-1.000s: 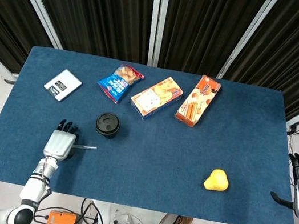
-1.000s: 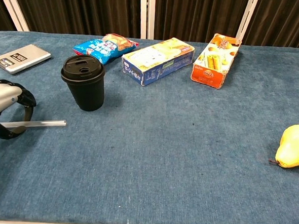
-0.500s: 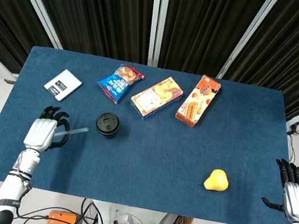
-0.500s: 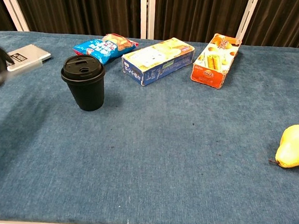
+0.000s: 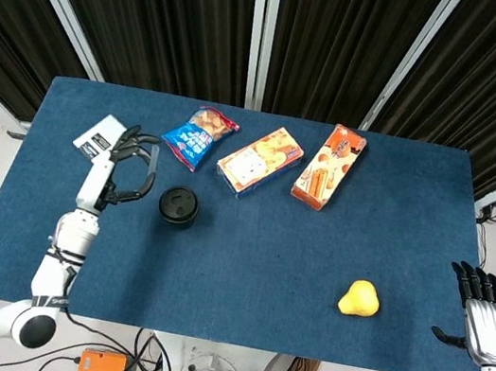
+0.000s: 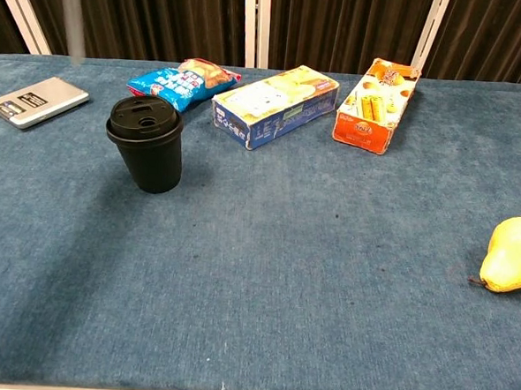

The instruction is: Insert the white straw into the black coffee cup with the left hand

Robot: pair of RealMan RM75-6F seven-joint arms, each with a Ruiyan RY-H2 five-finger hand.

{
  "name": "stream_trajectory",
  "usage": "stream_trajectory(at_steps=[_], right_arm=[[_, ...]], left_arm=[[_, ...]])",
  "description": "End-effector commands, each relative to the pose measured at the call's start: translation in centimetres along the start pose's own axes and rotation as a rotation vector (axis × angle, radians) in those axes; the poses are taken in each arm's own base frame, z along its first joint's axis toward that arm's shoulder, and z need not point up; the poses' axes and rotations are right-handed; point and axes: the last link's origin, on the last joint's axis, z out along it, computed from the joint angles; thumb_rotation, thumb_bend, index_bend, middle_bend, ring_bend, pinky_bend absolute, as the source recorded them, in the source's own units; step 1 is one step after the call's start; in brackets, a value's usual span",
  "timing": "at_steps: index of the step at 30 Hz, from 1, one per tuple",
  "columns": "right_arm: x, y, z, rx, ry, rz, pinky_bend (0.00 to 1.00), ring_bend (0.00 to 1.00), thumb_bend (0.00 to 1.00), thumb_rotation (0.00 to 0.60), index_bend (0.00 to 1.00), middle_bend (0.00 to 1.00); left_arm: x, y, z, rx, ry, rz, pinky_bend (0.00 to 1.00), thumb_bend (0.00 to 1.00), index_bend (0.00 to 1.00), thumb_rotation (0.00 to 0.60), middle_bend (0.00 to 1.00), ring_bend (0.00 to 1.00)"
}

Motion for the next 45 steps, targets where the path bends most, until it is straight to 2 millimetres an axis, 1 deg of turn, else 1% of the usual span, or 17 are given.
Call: stream_trajectory(at_steps=[1,5,8,17,32,45], right_arm=[[0.1,0.0,0.0,-0.004,0.001,-0.001,0.06,0.0,0.11,0.6,0.0,0.1],[0.1,0.1,0.0,-0.011,-0.003,-0.002,0.06,0.0,0.11,0.6,0.0,0.1],[0.2,0.1,0.0,-0.012,-0.002,-0.003,0.06,0.0,0.11,0.6,0.0,0.1],[0.2,-0.1,0.2,-0.012,-0.003,-0.002,0.06,0.0,0.11,0.6,0.0,0.1],[0.2,0.1,0.2,-0.017,0.004,0.008,0.06,0.0,0.11,0.6,0.0,0.1],[0.3,0.0,0.3,-0.021,0.005,0.012,0.06,0.0,0.11,0.6,0.0,0.1]], left_arm=[[-2.3,0.0,1.5,0.01,-0.008,-0.122,0.0,0.44,0.58,0.6,0.23,0.0],[-3.6,-0.6,1.4,0.042,-0.019,-0.184,0.0,0.45,0.58,0.6,0.23,0.0],[-4.5,-1.2,1.1,0.054,-0.025,-0.195,0.0,0.45,0.58,0.6,0.23,0.0],[-5.5,-2.9,0.4,0.055,-0.031,-0.127,0.0,0.45,0.58,0.6,0.23,0.0],[-5.7,-3.7,0.2,0.063,-0.038,-0.099,0.0,0.45,0.58,0.6,0.23,0.0],[-5.6,-4.7,-0.5,0.067,-0.04,-0.076,0.0,0.45,0.58,0.6,0.23,0.0]])
